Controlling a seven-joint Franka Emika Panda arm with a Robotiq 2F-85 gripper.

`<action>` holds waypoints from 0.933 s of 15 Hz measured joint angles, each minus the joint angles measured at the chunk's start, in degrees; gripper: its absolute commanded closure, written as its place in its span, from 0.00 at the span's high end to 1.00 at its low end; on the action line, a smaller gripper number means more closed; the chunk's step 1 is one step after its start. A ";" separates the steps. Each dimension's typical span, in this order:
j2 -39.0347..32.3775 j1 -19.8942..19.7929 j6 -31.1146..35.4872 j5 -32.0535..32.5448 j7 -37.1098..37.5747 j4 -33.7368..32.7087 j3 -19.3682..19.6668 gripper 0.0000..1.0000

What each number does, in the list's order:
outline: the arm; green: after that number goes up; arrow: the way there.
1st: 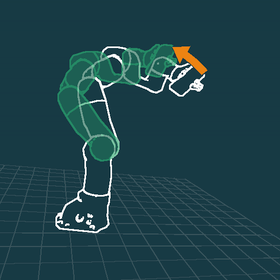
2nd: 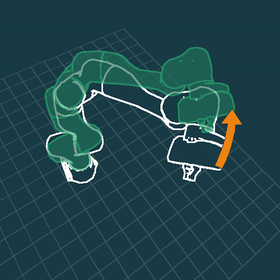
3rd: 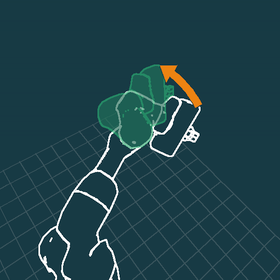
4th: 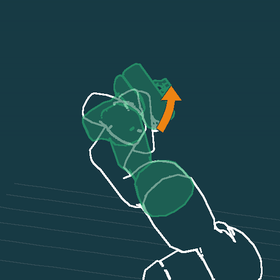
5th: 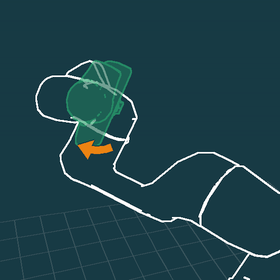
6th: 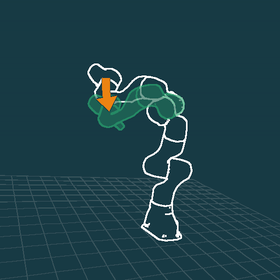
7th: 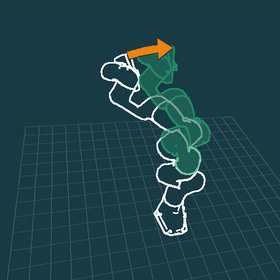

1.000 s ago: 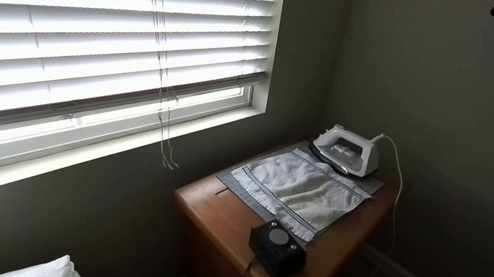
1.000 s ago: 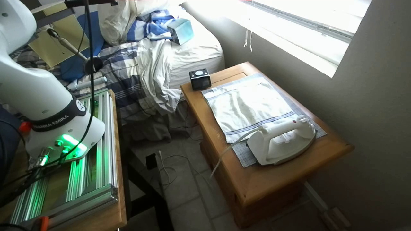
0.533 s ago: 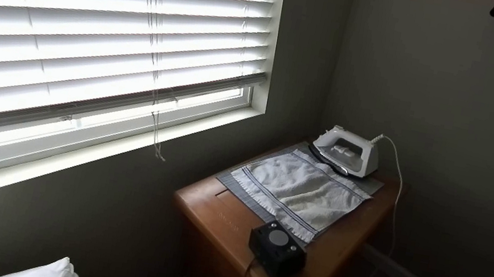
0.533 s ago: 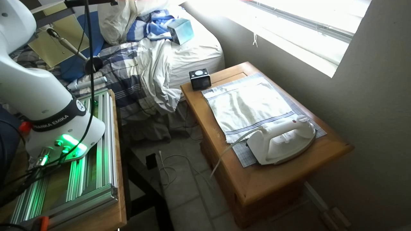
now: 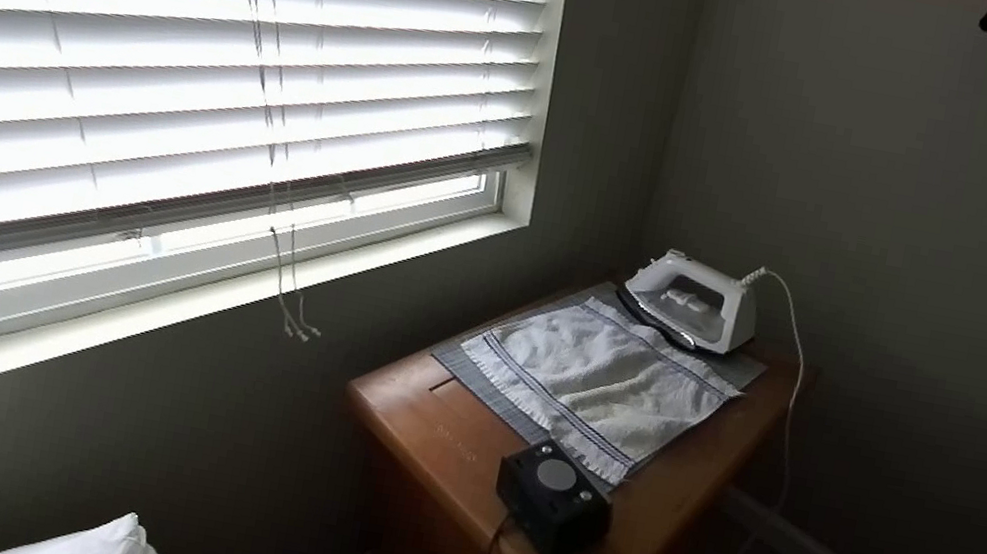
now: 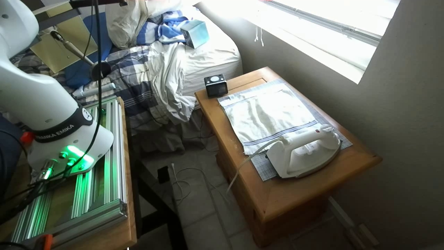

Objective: Close the curtain railing

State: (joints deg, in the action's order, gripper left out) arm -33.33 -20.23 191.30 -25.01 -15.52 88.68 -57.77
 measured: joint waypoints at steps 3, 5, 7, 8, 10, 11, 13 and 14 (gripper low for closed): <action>0.01 -1.09 2.37 0.00 0.00 1.64 -1.42 0.01; 0.02 -1.76 3.97 0.00 0.00 2.74 -1.93 0.01; 0.09 -1.79 5.45 0.00 -0.05 3.53 -1.50 0.01; 0.21 -1.58 6.35 0.00 -0.24 3.93 -0.59 0.01; 0.46 -0.91 8.34 0.00 -1.05 4.81 2.54 0.01; 0.51 -0.58 9.48 0.00 -1.63 5.29 4.41 0.01; 0.65 0.87 11.94 1.38 -1.86 6.13 9.92 0.01; 0.76 2.12 13.11 1.67 -2.02 6.23 13.38 0.01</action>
State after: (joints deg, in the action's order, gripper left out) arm -32.56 -18.10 204.41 -23.34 -17.54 94.91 -44.39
